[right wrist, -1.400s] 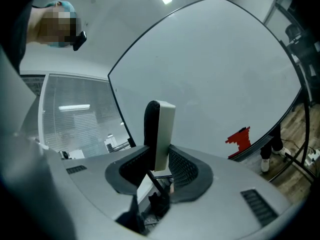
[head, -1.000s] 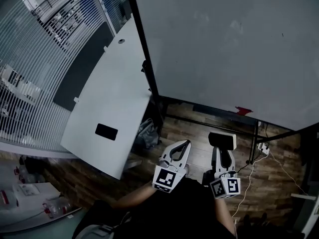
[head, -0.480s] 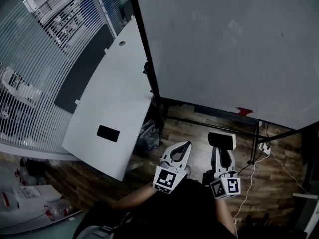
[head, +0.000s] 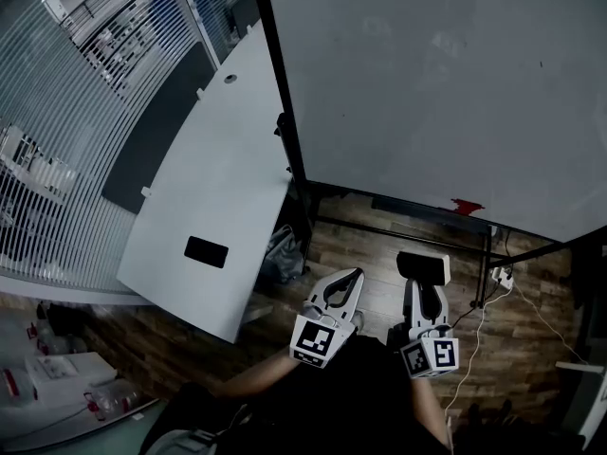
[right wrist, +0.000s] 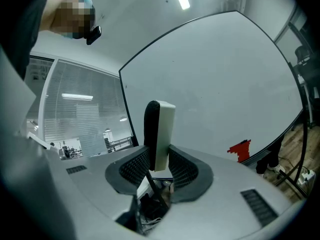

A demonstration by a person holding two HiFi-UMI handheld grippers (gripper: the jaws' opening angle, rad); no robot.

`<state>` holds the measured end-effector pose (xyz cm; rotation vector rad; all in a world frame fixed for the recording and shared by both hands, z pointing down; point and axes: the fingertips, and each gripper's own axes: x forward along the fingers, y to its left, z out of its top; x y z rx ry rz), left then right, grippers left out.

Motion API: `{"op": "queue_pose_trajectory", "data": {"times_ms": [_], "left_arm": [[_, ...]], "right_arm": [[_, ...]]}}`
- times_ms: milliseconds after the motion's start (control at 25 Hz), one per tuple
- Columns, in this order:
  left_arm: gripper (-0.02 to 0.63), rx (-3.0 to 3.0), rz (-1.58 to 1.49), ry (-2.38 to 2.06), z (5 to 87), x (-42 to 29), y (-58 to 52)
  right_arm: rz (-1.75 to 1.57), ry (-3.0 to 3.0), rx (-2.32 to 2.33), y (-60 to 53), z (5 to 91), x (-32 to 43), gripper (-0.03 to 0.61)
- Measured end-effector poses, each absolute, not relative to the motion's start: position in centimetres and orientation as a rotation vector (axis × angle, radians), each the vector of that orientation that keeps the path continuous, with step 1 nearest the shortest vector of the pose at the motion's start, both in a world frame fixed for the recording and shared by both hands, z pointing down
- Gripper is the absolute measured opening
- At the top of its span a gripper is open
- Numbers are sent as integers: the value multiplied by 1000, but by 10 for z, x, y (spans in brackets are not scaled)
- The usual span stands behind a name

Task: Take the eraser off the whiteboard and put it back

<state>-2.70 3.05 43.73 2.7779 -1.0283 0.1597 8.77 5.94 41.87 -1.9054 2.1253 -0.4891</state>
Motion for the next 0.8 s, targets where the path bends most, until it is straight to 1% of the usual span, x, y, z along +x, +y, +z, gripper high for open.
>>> {"op": "queue_pose_trajectory", "data": {"times_ms": [560,800], "left_arm": [[-3,2815,102,-951,441,-49,29],[-3,2818,91,-984,442,-59,18]], "right_arm": [[-445,2088,-1931,55,416,56,121],[-478,2044,-1933,46,420,57,121]]}}
